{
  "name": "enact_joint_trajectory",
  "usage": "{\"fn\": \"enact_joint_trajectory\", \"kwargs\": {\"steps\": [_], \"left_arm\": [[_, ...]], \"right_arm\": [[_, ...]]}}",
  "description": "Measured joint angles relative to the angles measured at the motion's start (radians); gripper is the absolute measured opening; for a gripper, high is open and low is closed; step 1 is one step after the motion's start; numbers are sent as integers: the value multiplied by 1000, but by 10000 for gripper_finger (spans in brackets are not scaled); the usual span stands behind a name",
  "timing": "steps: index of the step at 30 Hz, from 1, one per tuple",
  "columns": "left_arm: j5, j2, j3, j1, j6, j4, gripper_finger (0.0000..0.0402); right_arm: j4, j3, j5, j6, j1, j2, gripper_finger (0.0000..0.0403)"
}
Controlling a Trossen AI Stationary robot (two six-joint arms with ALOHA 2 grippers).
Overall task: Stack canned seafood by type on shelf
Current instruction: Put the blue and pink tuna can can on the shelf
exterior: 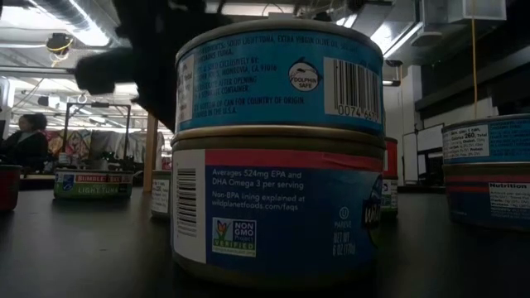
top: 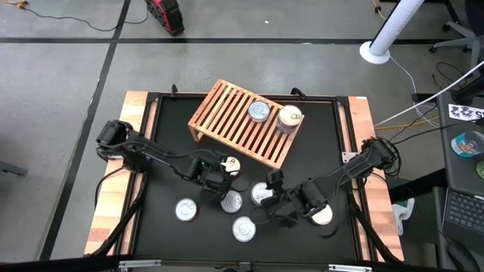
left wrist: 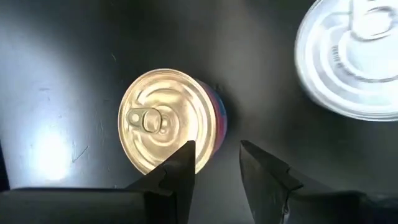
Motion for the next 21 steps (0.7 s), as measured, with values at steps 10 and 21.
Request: {"fn": "enact_joint_trajectory", "kwargs": {"steps": [10, 21], "left_arm": [[0, 61, 0, 43, 64, 55, 120], [11, 101, 0, 42, 62, 73, 120]], "right_arm": [[-3, 0, 29, -51, -1, 41, 298], [-2, 0, 63, -54, -1, 41, 298]]}}
